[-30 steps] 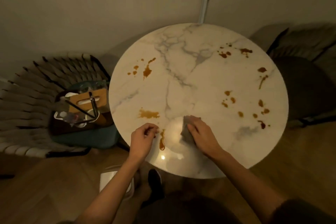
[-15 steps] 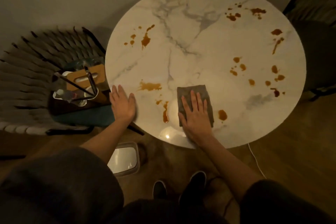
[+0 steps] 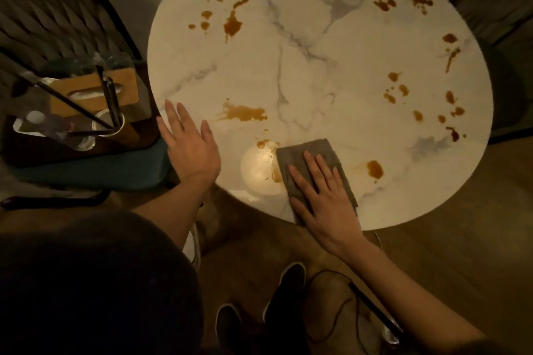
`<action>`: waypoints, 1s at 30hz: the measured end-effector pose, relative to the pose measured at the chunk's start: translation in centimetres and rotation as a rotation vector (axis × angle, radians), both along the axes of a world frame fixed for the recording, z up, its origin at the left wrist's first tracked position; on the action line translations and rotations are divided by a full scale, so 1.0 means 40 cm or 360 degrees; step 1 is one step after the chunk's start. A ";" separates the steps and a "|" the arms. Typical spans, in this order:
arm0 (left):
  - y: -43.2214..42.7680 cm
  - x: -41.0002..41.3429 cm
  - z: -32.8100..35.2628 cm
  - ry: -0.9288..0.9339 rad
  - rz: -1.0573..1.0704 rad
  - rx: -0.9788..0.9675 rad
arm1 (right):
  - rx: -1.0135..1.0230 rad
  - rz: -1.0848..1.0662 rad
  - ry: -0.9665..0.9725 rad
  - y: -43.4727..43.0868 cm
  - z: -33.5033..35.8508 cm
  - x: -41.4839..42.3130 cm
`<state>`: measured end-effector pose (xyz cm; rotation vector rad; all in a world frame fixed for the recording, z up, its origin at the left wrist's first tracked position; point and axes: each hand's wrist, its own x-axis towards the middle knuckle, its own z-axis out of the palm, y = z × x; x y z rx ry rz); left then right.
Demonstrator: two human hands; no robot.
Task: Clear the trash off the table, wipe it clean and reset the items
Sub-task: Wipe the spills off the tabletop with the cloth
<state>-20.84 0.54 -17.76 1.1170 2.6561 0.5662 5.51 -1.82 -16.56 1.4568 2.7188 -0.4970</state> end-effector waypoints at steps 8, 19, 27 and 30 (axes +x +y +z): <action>-0.003 -0.007 -0.022 -0.0047 -0.0007 0.0081 | 0.0221 -0.0703 -0.0091 0.154 -0.001 0.117; 0.002 -0.005 -0.047 -0.0043 -0.0055 0.0165 | 0.0216 -0.1092 -0.0151 0.164 -0.016 0.167; 0.008 0.004 -0.039 -0.0063 -0.0029 0.0143 | 0.0218 -0.0668 -0.0146 0.193 -0.006 0.241; 0.004 0.008 -0.028 -0.0060 -0.0014 0.0116 | 0.0217 -0.0887 -0.0105 0.148 -0.019 0.062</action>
